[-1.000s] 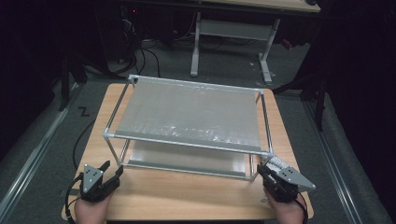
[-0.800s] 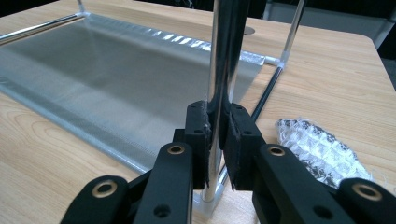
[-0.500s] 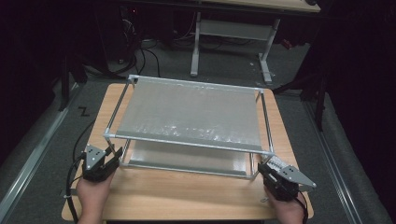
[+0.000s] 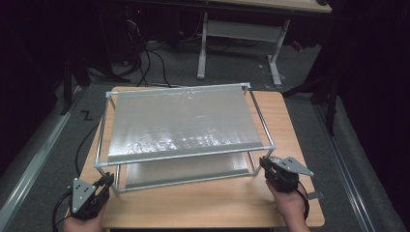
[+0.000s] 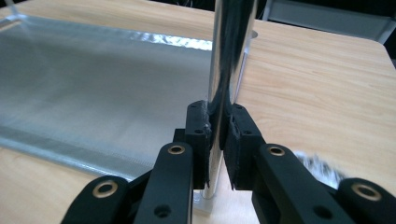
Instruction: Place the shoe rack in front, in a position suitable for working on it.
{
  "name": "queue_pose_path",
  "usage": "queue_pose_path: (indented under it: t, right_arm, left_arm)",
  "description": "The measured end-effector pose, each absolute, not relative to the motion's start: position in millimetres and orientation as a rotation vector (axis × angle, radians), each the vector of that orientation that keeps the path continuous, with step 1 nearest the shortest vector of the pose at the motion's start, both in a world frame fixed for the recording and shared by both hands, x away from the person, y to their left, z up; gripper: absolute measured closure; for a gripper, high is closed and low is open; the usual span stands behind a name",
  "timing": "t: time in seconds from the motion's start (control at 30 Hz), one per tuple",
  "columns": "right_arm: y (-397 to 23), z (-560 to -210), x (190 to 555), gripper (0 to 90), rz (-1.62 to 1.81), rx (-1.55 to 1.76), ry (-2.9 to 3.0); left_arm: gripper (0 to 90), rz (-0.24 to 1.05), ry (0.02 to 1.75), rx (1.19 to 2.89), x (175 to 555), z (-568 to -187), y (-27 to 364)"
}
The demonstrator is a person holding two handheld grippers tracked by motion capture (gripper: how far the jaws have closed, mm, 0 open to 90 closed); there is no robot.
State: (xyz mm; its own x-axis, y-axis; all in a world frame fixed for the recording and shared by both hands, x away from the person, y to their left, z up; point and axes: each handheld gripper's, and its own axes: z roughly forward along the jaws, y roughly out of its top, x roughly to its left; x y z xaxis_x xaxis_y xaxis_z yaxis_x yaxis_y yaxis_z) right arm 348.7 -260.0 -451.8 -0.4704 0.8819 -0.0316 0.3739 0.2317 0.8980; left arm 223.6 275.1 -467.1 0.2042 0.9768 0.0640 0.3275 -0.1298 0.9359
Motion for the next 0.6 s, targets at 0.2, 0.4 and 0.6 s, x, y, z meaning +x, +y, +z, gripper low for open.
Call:
queue_pose_path:
  t: [0.2, 0.4, 0.6]
  right_arm:
    - [-253.2, -445.2, 381.5, 80.5, 1.111, 1.174, 1.981]
    - [-255.4, -442.8, 400.0, 80.4, 1.074, 1.201, 1.974]
    - [-255.8, -437.5, 412.8, 67.6, 1.038, 1.234, 1.950]
  left_arm:
    - [79.7, 0.940, 1.212, 1.649, 217.4, -467.4, 268.8]
    - [79.5, 0.912, 1.151, 1.677, 217.5, -468.0, 259.6]
    - [79.3, 0.897, 1.114, 1.698, 219.5, -467.9, 252.3]
